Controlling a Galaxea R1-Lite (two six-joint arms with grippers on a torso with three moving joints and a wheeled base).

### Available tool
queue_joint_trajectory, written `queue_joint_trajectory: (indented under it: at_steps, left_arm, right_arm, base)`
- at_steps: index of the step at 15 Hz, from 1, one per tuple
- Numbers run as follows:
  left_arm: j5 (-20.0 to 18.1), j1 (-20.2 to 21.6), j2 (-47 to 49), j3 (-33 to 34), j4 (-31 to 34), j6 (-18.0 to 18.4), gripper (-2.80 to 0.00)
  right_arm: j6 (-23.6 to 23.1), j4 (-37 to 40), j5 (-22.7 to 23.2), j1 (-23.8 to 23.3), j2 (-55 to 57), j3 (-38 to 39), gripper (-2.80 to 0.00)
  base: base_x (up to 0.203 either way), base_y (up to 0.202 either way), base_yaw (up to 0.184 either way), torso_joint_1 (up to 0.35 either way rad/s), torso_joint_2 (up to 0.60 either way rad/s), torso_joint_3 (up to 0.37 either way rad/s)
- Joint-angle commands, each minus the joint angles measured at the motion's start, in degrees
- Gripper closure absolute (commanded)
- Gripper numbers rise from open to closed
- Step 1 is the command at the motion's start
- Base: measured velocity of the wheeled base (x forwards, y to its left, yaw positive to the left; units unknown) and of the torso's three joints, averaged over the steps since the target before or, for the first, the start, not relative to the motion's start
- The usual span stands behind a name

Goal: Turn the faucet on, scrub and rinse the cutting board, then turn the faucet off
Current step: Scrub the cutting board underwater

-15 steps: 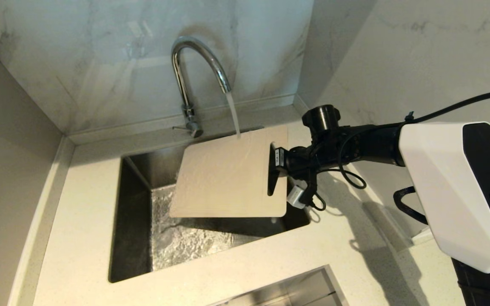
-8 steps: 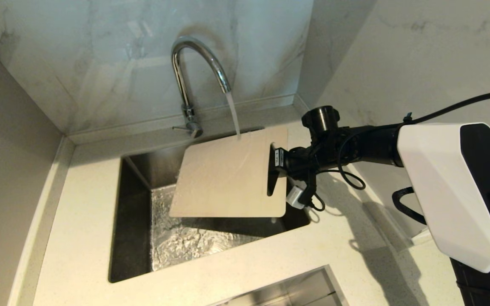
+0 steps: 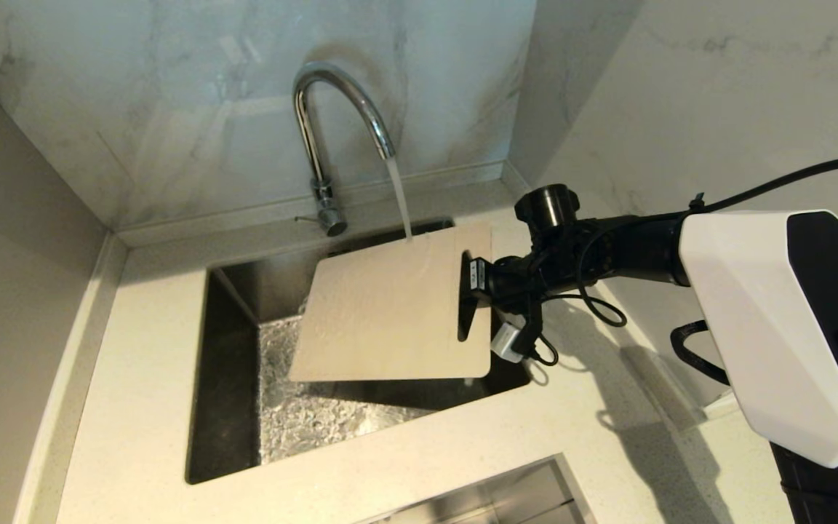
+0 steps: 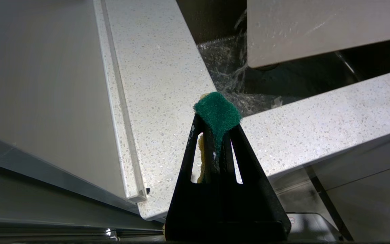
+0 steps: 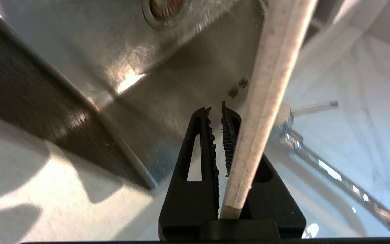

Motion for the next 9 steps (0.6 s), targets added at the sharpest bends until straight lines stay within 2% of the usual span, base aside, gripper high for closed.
queue_joint_trajectory:
  at_steps: [1, 3, 9]
  left_arm:
    - [0.01, 0.04, 0.05, 0.09, 0.02, -0.04, 0.0]
    - [0.01, 0.04, 0.05, 0.09, 0.02, -0.04, 0.0]
    - [0.01, 0.04, 0.05, 0.07, 0.02, -0.04, 0.0]
  right_arm:
    - [-1.06, 0.27, 0.28, 0.32, -1.24, 0.54, 0.0]
    - [-1.09, 0.45, 0.32, 0.54, -3.11, 2.25, 0.0]
    - [-1.19, -0.08, 0.57, 1.3, -13.13, 15.12, 0.0]
  base:
    - [0.0, 0.0, 0.0, 0.0, 0.0, 0.0]
    - [0.0, 0.0, 0.0, 0.0, 0.0, 0.0]
    - [0.0, 0.0, 0.0, 0.0, 0.0, 0.0]
